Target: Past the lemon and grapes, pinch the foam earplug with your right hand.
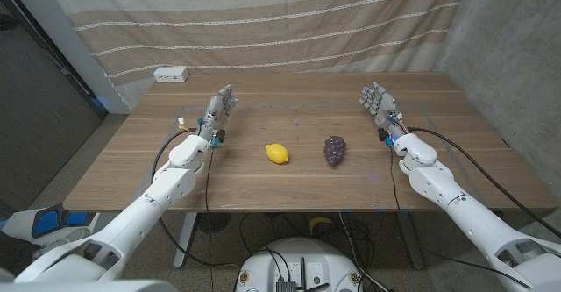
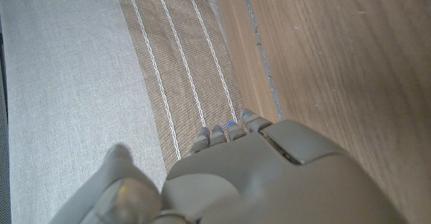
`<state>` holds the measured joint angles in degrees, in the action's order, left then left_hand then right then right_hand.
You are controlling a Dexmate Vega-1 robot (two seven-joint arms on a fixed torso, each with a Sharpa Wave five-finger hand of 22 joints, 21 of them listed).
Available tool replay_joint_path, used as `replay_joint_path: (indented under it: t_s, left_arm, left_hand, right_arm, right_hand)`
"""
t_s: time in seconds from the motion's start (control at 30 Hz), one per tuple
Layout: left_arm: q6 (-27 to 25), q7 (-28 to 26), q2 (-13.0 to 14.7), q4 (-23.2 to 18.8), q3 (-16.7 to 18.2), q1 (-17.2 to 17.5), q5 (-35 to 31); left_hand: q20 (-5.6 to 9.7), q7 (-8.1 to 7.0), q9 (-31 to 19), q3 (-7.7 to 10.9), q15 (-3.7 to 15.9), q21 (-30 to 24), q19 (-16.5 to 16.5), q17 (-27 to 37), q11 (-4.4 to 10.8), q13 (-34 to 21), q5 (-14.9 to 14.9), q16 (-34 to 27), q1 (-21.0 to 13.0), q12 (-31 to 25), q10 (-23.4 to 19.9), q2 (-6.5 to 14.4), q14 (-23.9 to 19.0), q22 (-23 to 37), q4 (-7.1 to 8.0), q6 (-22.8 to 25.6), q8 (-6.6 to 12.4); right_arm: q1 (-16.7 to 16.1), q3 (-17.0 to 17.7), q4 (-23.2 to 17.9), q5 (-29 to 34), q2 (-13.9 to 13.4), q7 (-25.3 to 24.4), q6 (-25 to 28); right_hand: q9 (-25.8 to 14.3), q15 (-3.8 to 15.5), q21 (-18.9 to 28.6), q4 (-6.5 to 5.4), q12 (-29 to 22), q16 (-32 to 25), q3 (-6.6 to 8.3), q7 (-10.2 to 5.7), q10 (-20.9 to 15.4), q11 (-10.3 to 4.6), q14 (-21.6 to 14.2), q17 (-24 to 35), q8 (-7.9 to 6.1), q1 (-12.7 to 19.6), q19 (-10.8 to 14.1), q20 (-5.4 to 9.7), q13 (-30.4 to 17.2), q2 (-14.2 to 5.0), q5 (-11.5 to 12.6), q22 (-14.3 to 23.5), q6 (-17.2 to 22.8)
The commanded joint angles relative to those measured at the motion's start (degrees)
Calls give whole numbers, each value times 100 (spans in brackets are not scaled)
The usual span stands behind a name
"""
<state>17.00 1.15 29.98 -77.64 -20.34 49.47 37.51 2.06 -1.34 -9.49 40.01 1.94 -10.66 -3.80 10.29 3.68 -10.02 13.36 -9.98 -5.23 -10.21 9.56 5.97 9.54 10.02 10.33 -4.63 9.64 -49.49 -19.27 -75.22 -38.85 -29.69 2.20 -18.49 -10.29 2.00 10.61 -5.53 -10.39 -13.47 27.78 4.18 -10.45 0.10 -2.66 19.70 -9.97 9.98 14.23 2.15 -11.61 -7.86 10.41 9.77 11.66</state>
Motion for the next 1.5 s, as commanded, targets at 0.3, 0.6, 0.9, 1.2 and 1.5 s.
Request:
replay_joint_path:
  t_s: [0.3,0.6,0.9,1.2,1.5]
  left_arm:
    - [118,-161,180,-484,166,367,16]
    - [219,-125,207,-447,160,365,-65]
    - [296,-120,184,-345,147,317,-126]
    - [398,-135,140,-250,175,308,-128]
    - [531,-62,109,-104,196,256,-122]
  left_hand:
    - [204,-9,-30,67,247,-54,-10,-3,1,-19,46,-37,2,-58,151,564,236,10,-17,-24,45]
    - [204,-11,-29,87,255,-62,6,-16,-15,-18,49,-40,6,-68,135,552,222,8,-51,-11,54]
    - [124,-8,-29,107,228,-70,28,-29,-20,-18,50,-39,6,-74,128,543,213,5,-85,-16,55]
    - [116,-13,-29,116,225,-72,36,-35,-23,-17,48,-37,5,-77,123,537,209,4,-106,-15,56]
    - [113,-11,-29,124,233,-75,48,-40,-32,-17,47,-41,5,-83,107,534,194,2,-123,-9,60]
  right_arm:
    - [-315,204,-327,69,-82,-323,-250]
    - [-440,267,-528,236,-60,-774,-247]
    - [-445,319,-787,494,-89,-1251,-126]
    - [-353,260,-1084,882,-200,-1641,180]
    - [-264,189,-1399,1314,-303,-2031,520]
  right_hand:
    - [-18,-34,63,126,-105,-58,2,106,-186,142,-256,-57,-98,68,122,58,-3,-109,32,4,149]
    - [-22,-419,136,450,-154,-123,-43,330,-364,399,-607,-170,-136,211,346,-407,5,52,-12,26,262]
    - [-22,-334,146,604,-163,-132,44,285,-430,344,-655,-188,-159,365,395,-402,9,-56,10,34,340]
    - [-22,-264,147,654,-167,-156,89,217,-469,305,-683,-169,-169,427,408,-350,8,-151,19,40,393]
    - [-24,-231,161,703,-186,-191,130,188,-543,297,-742,-153,-183,491,454,-326,7,-203,32,44,456]
